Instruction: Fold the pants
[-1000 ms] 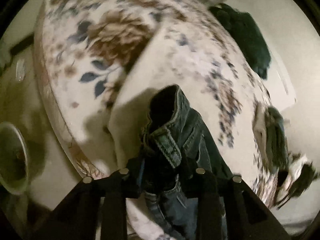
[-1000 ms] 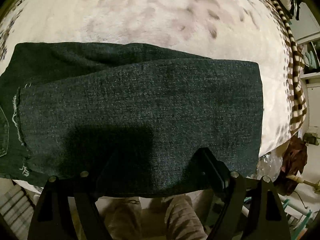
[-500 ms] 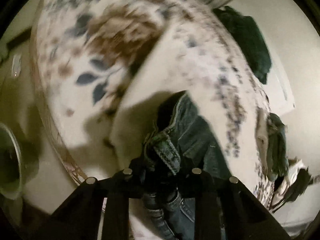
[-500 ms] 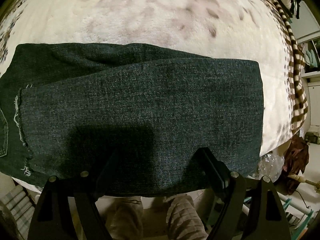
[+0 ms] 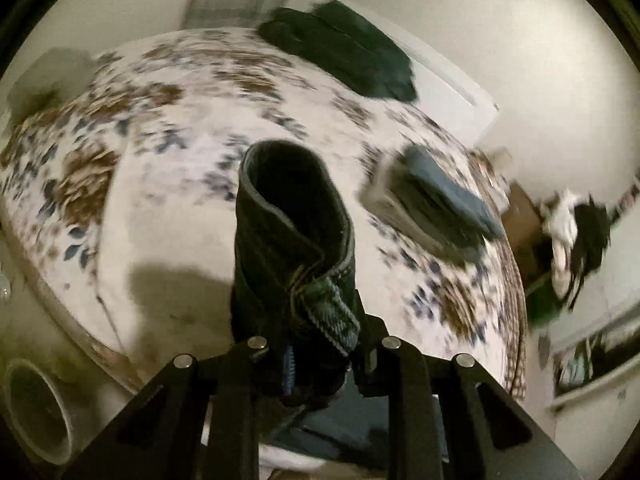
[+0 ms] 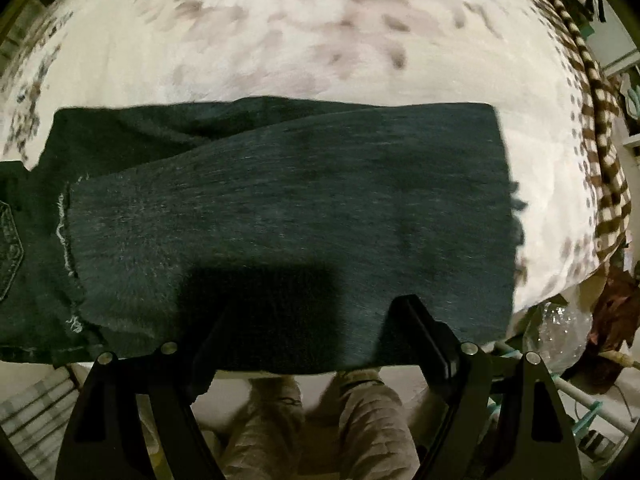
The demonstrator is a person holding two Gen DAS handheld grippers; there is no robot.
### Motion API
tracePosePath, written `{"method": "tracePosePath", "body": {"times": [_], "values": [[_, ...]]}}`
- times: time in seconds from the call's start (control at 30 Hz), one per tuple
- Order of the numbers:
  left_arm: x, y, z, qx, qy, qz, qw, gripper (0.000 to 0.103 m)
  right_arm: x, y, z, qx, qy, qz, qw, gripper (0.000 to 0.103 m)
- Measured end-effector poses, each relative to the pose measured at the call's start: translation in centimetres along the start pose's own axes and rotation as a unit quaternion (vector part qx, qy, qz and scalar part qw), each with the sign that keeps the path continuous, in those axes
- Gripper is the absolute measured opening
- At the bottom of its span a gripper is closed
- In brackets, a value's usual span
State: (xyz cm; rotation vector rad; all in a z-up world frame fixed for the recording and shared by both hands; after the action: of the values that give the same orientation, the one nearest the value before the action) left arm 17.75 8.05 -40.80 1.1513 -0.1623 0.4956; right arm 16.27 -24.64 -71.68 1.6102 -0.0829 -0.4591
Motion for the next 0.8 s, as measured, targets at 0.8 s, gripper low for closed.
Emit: {"method": "tracePosePath", "body": {"times": [0.8], "values": [[-18.8,-19.6,22.8,0.132,-0.278,-0.244,0.9198,0.028,2.4,2.0,21.8,0.263,-0.066,0.000,0.963,0.085]]}}
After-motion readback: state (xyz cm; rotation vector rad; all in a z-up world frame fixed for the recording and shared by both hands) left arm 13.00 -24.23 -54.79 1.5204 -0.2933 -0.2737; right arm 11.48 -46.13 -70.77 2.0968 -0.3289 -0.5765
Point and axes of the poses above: each gripper's, at about its wrist camera, not at the fingertips, and y roughly against the way its jaws point, z to its right, x to its top, the point moved 3 cm from there along -y, roughly the way its jaws point, and after that the axes turned 13 degrees about -z, right-handed, at the moved point
